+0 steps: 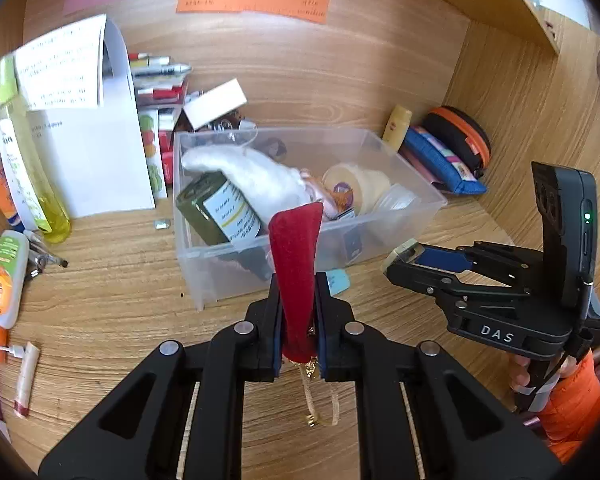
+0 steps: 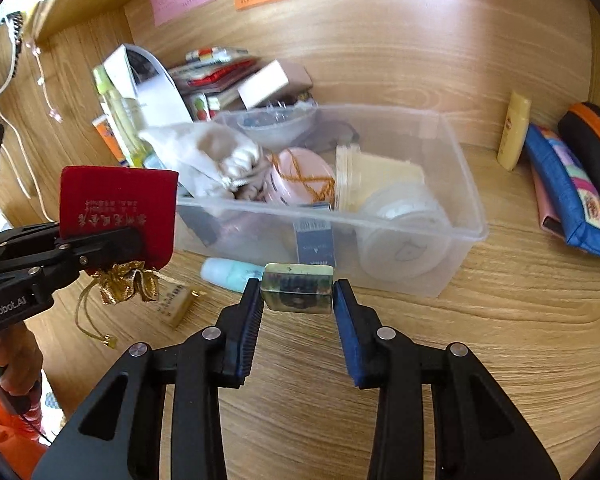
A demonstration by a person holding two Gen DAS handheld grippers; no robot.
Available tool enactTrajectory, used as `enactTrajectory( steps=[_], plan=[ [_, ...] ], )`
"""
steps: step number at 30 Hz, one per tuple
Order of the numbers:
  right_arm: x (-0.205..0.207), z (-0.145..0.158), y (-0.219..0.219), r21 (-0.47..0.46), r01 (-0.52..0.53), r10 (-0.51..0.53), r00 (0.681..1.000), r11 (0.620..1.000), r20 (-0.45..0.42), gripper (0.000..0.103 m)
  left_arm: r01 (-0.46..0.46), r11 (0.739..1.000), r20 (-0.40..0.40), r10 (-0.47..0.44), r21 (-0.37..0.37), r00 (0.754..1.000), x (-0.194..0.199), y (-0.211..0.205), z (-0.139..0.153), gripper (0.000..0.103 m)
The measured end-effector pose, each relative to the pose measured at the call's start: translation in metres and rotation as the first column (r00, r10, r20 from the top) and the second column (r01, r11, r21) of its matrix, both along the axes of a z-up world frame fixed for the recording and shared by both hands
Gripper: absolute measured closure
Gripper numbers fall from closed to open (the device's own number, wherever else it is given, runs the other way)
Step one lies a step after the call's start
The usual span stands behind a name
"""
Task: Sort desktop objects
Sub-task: 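Grasp the red tasseled pouch with the left gripper while the right grasps the small green square item, then lower the red pouch and green square item into the clear box and open both grippers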
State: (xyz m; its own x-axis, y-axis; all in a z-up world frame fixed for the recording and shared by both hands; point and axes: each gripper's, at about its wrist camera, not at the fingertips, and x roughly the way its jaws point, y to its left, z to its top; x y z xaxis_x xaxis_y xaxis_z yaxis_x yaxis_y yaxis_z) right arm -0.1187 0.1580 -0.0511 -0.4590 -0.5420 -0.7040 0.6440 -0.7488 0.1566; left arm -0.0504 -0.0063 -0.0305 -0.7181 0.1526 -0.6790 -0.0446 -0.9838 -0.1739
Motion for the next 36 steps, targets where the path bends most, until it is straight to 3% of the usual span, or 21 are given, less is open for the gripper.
enactTrajectory(
  steps=[10,19,36],
  plan=[
    [0.008,0.028,0.014,-0.056,0.003,-0.007,0.997,0.998,-0.073,0.07,-0.015,1.0,-0.074,0.014,-0.005,0.997,0.008,0.005,0.028,0.091],
    [-0.002,0.046,0.024,-0.1,0.021,-0.034,0.991,0.995,-0.126,0.07,-0.037,0.999,-0.121,0.04,0.027,0.992,-0.009,-0.008,0.055,0.091],
    [-0.039,0.039,0.017,-0.127,0.033,-0.046,0.994,0.991,-0.101,0.07,-0.008,0.998,-0.139,0.016,0.058,0.99,-0.065,-0.003,0.072,0.091]
  ],
)
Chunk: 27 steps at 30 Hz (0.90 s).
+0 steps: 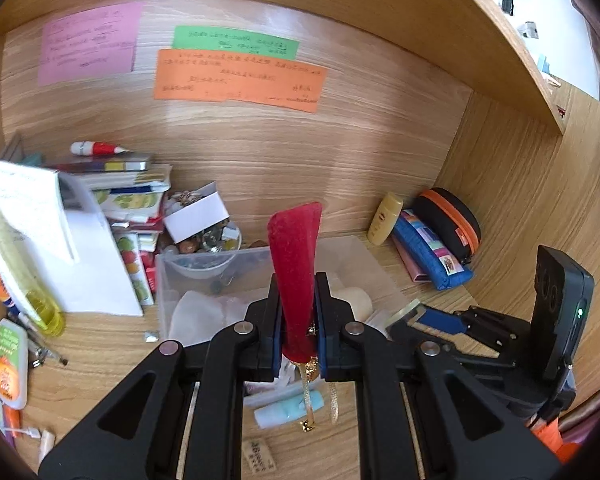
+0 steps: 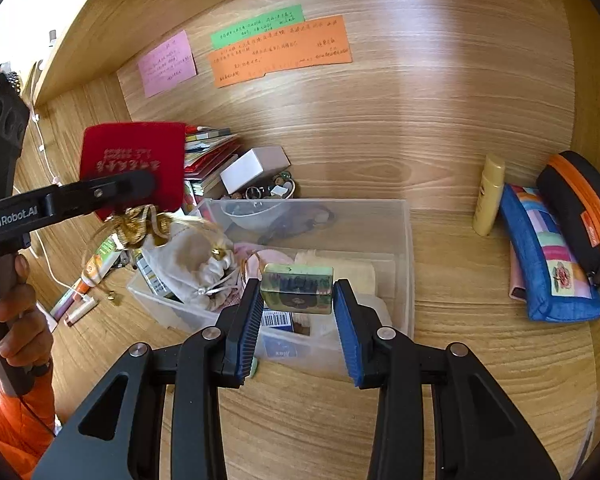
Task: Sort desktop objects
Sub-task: 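Lower the red pouch and green square item into the clear box and open both grippers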
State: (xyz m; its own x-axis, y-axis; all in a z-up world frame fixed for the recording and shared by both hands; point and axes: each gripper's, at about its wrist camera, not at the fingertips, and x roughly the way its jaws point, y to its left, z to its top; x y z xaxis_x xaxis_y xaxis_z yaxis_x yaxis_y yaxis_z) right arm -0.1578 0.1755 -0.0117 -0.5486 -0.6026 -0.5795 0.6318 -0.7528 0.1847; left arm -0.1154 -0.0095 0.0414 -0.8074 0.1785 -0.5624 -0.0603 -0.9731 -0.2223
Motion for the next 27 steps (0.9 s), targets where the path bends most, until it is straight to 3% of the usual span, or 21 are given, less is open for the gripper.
enactTrajectory(
  steps=[8,14,27],
  plan=[
    [-0.009,-0.008,-0.014,0.005,-0.04,0.04,0.999,0.999,0.021,0.07,-0.023,0.999,0.014,0.023,-0.045,1.0,-0.039,0.009,-0.002,0.091],
    [-0.013,-0.022,-0.021,0.02,-0.061,0.06,0.997,0.998,0.055,0.07,-0.02,0.997,0.083,0.026,-0.071,0.996,-0.063,0.011,-0.036,0.091],
    [-0.012,-0.034,-0.026,0.05,-0.068,0.065,0.996,0.996,0.062,0.07,-0.005,0.994,0.177,0.024,-0.107,0.984,-0.076,0.016,-0.064,0.091]
  ],
)
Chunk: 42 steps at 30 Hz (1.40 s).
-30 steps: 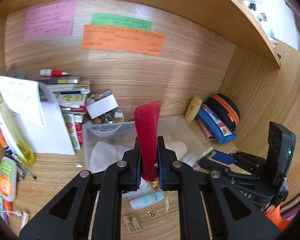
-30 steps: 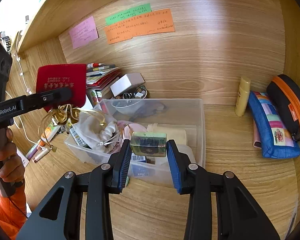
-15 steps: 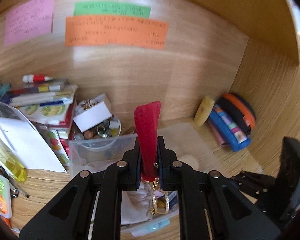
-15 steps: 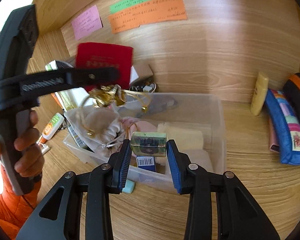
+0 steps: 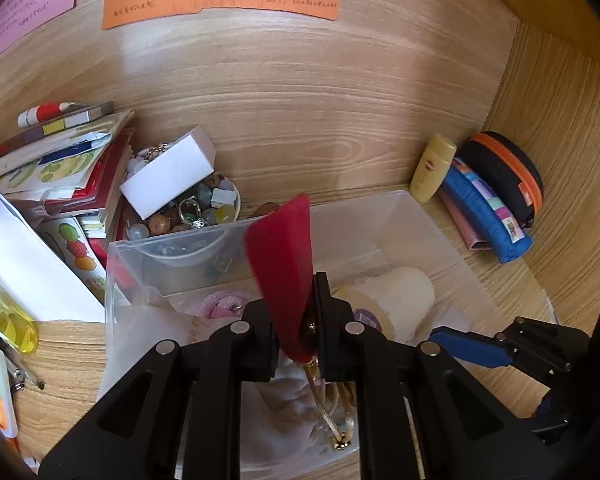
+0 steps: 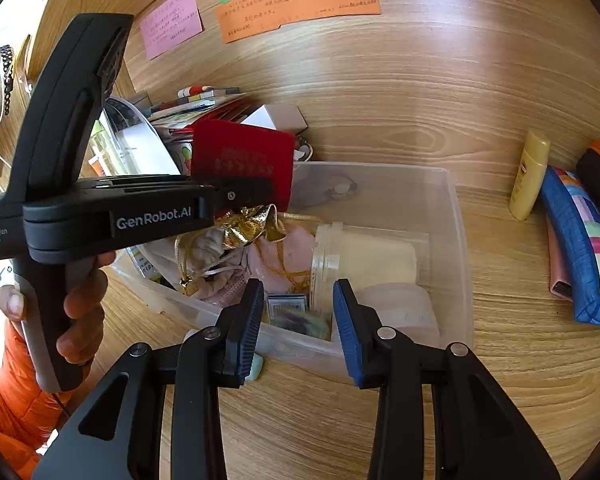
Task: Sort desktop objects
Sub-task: 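Lower the red pouch and green square item into the clear box and open both grippers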
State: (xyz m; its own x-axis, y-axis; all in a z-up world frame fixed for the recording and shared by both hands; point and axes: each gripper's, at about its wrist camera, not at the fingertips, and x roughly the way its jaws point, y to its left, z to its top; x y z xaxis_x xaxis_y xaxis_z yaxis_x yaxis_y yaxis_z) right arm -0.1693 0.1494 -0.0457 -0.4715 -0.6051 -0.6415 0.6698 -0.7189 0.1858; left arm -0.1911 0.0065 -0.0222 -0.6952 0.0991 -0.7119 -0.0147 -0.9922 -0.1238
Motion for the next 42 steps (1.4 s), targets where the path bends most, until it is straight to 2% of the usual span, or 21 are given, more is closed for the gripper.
enactTrajectory(
  steps=[3,5,7,14,16,17,19,21,23,26,29,31,34,36,42],
  plan=[
    [0.0,0.0,0.001,-0.001,0.002,-0.002,1.0,1.0,-0.003,0.07,-0.002,1.0,0.003,0.002,-0.012,1.0,0.001,0.001,0.0,0.091],
    [-0.001,0.0,0.0,-0.002,0.004,-0.004,1.0,1.0,-0.003,0.07,-0.005,1.0,-0.002,0.005,-0.022,1.0,0.003,0.001,0.0,0.087],
    [0.0,0.0,0.0,-0.004,0.003,-0.003,1.0,1.0,-0.004,0.07,-0.005,1.0,-0.01,0.005,-0.022,1.0,0.006,0.001,0.002,0.078],
    [-0.001,0.0,-0.003,0.0,0.003,-0.003,1.0,1.0,-0.003,0.07,-0.02,0.998,-0.069,0.016,-0.065,0.997,0.016,0.003,0.016,0.072],
    [-0.001,0.001,-0.002,-0.007,0.006,-0.006,1.0,1.0,-0.003,0.069,-0.026,0.998,-0.088,0.021,-0.065,0.996,0.021,0.002,0.021,0.062],
    [-0.001,0.001,-0.002,-0.006,0.008,-0.008,1.0,1.0,-0.005,0.068,-0.028,0.997,-0.094,0.022,-0.067,0.995,0.021,0.001,0.023,0.06],
    [0.001,0.003,-0.002,-0.004,0.016,-0.017,1.0,1.0,-0.02,0.058,-0.036,0.997,-0.112,0.028,-0.075,0.993,0.026,-0.001,0.028,0.059],
    [0.004,0.007,-0.001,-0.008,0.026,-0.027,0.999,1.0,-0.042,0.053,-0.046,0.996,-0.127,0.035,-0.077,0.991,0.032,-0.005,0.033,0.059],
    [0.007,0.011,0.0,-0.008,0.027,-0.027,0.998,1.0,-0.057,0.053,-0.053,0.996,-0.139,0.042,-0.074,0.989,0.037,-0.009,0.037,0.058],
    [0.012,0.016,0.001,-0.007,0.028,-0.029,0.997,1.0,-0.073,0.051,-0.066,0.995,-0.152,0.055,-0.069,0.987,0.046,-0.016,0.043,0.05],
    [0.017,0.018,0.001,-0.01,0.033,-0.034,0.996,0.999,-0.083,0.043,-0.074,0.995,-0.176,0.06,-0.074,0.983,0.059,-0.019,0.048,0.039],
    [0.021,0.018,0.001,-0.004,0.03,-0.03,0.996,1.0,-0.088,0.041,-0.078,0.993,-0.2,0.06,-0.085,0.978,0.071,-0.02,0.051,0.024],
    [0.027,0.018,0.0,0.006,0.033,-0.032,0.995,0.999,-0.095,0.034,-0.086,0.989,-0.218,0.059,-0.117,0.974,0.084,-0.018,0.05,0.021],
    [0.031,0.018,0.0,0.014,0.039,-0.038,0.994,0.999,-0.1,0.033,-0.086,0.986,-0.211,0.055,-0.14,0.976,0.093,-0.018,0.047,0.02],
    [0.04,0.016,-0.001,0.05,0.055,-0.049,0.992,0.997,-0.115,0.033,-0.046,0.991,-0.154,0.027,-0.124,0.988,0.111,-0.025,0.033,0.02]
  ],
)
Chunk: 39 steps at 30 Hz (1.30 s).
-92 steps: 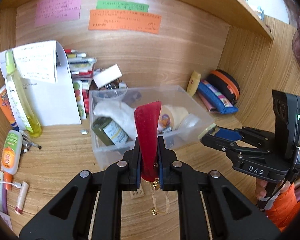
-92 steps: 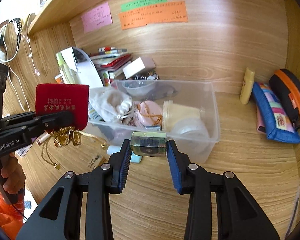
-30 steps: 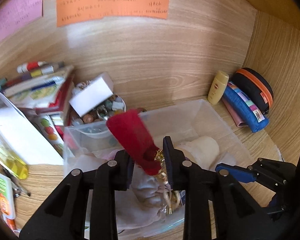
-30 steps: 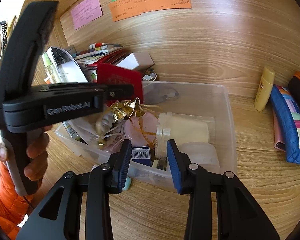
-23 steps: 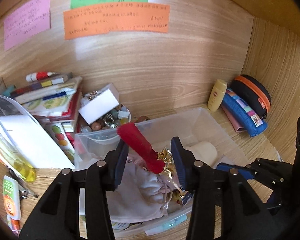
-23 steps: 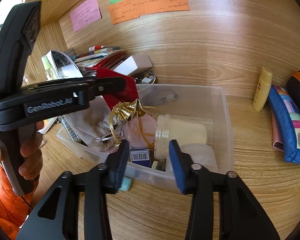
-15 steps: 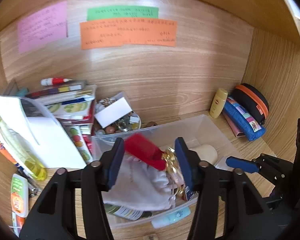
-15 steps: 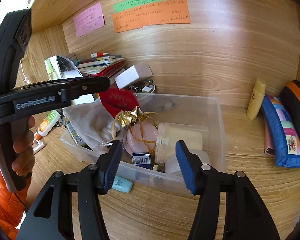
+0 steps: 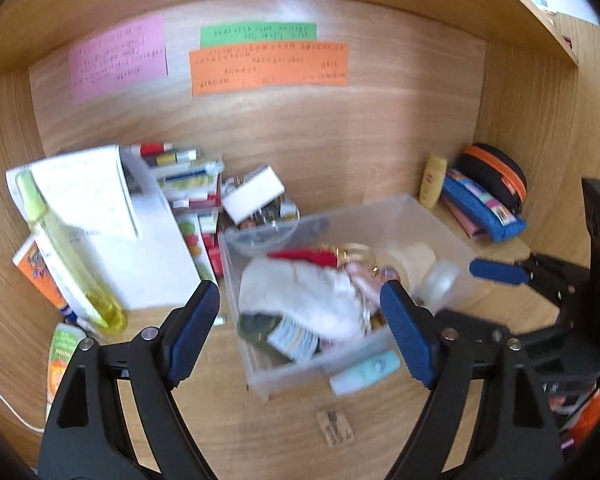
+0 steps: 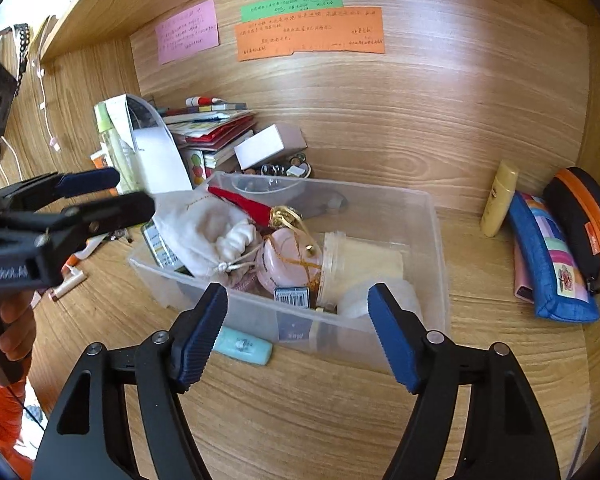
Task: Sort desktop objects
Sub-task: 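Lower the red pouch and green square item into the clear box and open both grippers, then grasp the wooden eraser tag with the left gripper while the right grasps the blue-green tube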
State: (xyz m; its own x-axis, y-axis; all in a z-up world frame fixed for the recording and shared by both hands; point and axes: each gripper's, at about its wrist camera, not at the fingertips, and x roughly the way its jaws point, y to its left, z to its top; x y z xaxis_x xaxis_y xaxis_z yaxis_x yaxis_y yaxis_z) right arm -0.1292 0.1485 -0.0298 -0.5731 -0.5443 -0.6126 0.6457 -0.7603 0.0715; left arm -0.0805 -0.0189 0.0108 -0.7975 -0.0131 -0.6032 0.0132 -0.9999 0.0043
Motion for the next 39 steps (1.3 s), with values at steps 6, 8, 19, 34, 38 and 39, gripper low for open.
enactTrajectory(
  steps=[6,8,19,34,38,39],
  plan=[
    [0.011,-0.006,-0.002,0.029,-0.004,0.004,1.0,1.0,0.004,0.033,0.001,0.999,0.083,-0.005,0.048,0.997,0.013,-0.014,-0.02,0.02],
    [0.012,-0.009,-0.001,0.034,-0.003,0.003,1.0,0.999,0.011,0.033,-0.004,0.998,0.109,-0.004,0.066,0.994,0.017,-0.018,-0.026,0.02],
    [0.016,-0.04,-0.003,0.079,-0.024,0.015,0.994,0.997,0.11,0.033,0.023,0.996,0.271,-0.047,0.092,0.961,0.024,-0.008,-0.079,0.02],
    [0.006,-0.065,-0.013,0.092,-0.021,-0.003,0.968,0.996,0.25,0.033,0.076,0.993,0.348,-0.101,0.087,0.932,0.005,0.003,-0.104,0.044],
    [0.01,-0.064,-0.022,0.114,-0.03,0.003,0.974,0.993,0.227,0.033,0.104,0.993,0.332,-0.118,0.061,0.936,0.007,0.004,-0.103,0.055],
    [0.01,-0.065,-0.025,0.117,-0.032,0.004,0.974,0.993,0.227,0.033,0.116,0.991,0.323,-0.131,0.065,0.937,0.008,0.003,-0.101,0.063]
  ],
)
